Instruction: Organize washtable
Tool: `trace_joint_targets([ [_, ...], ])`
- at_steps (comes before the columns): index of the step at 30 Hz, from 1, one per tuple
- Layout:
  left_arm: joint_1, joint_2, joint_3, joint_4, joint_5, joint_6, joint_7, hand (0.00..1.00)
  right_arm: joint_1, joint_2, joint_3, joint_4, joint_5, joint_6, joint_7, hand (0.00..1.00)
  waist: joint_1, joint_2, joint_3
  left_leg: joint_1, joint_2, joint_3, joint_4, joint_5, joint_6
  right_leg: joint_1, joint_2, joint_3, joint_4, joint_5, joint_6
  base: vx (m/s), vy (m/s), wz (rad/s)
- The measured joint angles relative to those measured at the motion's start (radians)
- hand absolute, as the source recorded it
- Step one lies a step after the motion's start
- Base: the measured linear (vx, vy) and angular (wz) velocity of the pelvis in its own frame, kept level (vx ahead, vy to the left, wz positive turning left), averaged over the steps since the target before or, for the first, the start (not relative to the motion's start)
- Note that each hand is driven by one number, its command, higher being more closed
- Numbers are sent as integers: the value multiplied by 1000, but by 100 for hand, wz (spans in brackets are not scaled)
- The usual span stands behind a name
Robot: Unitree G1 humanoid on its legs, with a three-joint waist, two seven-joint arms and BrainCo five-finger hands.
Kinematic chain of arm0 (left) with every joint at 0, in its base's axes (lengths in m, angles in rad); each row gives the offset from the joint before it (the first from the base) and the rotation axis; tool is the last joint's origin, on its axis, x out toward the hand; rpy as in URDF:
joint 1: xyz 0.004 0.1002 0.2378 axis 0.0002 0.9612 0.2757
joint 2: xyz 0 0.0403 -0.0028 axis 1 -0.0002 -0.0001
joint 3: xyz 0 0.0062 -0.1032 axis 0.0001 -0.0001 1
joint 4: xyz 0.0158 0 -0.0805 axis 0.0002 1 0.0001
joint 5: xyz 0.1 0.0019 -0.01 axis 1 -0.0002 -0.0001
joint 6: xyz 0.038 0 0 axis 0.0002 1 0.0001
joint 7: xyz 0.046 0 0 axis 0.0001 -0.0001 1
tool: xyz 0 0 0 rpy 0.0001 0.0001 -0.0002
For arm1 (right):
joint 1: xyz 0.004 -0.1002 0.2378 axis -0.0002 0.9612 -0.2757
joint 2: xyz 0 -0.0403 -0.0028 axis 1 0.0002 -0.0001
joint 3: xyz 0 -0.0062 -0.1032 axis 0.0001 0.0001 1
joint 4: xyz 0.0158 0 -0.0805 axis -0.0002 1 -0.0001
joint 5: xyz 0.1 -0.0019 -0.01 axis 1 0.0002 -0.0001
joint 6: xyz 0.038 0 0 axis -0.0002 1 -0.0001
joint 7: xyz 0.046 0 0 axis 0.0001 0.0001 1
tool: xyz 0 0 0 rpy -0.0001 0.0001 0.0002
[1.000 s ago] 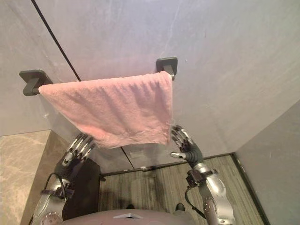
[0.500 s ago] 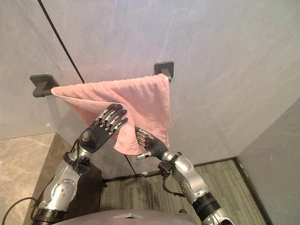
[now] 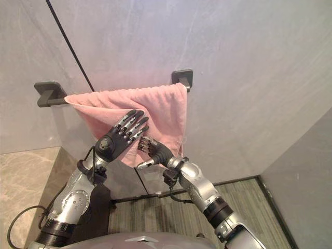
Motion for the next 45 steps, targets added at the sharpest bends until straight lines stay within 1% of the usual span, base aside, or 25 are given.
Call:
trace_joint_targets([
  [3,1,0,8,-2,3,-13,3,0,1,0,5,5,0,0,-3,0,0,0,0,1,-1,5,0,0,0,-3,0,2,2,0,0,3,1,-1],
  [5,21,-12,34,-15,9,-16,2,0,7,0,3,5,0,0,-3,0,-1,1,0,1,-1,6,-1,0,0,-3,0,2,3,-1,-1,0,0,0],
  [7,64,-48,87,-26,13,-27,3,0,33,1,-11,5,0,-1,-3,0,-2,2,1,1,0,7,-1,0,0,-4,0,2,3,-3,-2,0,0,0],
  [9,147,-117,168,-30,19,-53,8,0,88,1,-48,3,-1,-1,-4,0,1,4,2,0,0,6,-1,-1,0,-5,0,0,6,-6,-2,0,0,0],
  [10,169,-130,187,-30,21,-56,14,0,100,1,-56,1,-1,-1,-5,0,1,4,2,0,0,5,-1,-2,0,-5,0,0,6,-7,-2,8,-5,4],
  [12,237,-161,251,17,60,-67,42,0,141,2,-93,-7,-1,-1,-10,0,5,6,2,-2,0,0,-3,-2,0,-6,0,-5,8,-14,-1,-10,-3,6],
  [14,259,-174,282,78,93,-75,53,0,162,4,-115,-13,-1,-1,-12,0,14,8,1,-4,0,-3,-10,-3,-1,-11,-1,-7,9,-20,0,-28,1,4],
  [15,281,-176,299,127,117,-75,71,0,171,4,-125,-14,-2,-1,-13,0,22,8,0,-7,0,-5,-11,-3,-2,-14,-1,-9,10,-27,-5,-16,-1,4],
  [18,309,-183,335,173,163,-76,78,0,171,10,-145,-20,-2,-1,-17,0,29,7,-2,-23,-1,-16,-10,-2,-2,-19,-2,-21,13,-26,-7,14,-7,10],
  [22,323,-214,389,208,175,-76,84,0,172,18,-171,-20,-2,-1,-21,0,37,4,-7,-24,-1,-30,-1,-2,-2,-18,-3,-33,16,-24,-1,30,-7,10],
  [26,324,-219,402,207,175,-76,75,0,177,29,-197,-35,-3,-1,-22,0,45,5,-9,-28,-1,-31,-1,-2,-2,-17,-4,-35,16,-24,-1,9,-3,1],
  [28,324,-225,404,189,175,-76,70,0,190,31,-198,-70,-3,-3,-21,0,47,4,-9,-28,-1,-31,-1,-2,-2,-17,-3,-35,16,-24,-1,0,0,0],
  [31,323,-253,427,85,174,-78,61,0,203,40,-199,-92,-3,-3,-20,0,48,3,-10,-27,-1,-32,-1,-2,-2,-16,-4,-36,16,-24,-1,0,0,0],
  [33,319,-255,449,6,172,-94,51,0,204,40,-203,-92,-3,-3,-20,0,48,5,-11,-26,-1,-33,-1,-2,-2,-15,-4,-37,18,-24,-1,0,0,0],
  [36,317,-255,466,-64,155,-105,31,0,204,40,-205,-92,-3,-3,-20,0,49,11,-14,-26,-1,-35,-1,-2,-2,-14,-4,-39,18,-24,-2,0,0,0],
  [39,316,-255,464,-117,154,-108,21,0,203,40,-204,-92,-3,-3,-18,0,48,12,-15,-25,-1,-36,-1,-2,-2,-12,-4,-40,18,-25,-2,0,0,0],
  [41,312,-251,459,-181,152,-110,-3,0,203,40,-203,-92,-3,-3,-15,0,47,12,-15,-23,-1,-36,-1,-2,-2,-11,-4,-40,18,-25,-2,0,0,0],
  [45,302,-229,423,-247,129,-113,-28,0,201,39,-192,-89,-3,-3,-10,0,42,12,-15,-18,-1,-35,-1,-2,-2,-8,-4,-39,18,-25,-2,0,0,0],
])
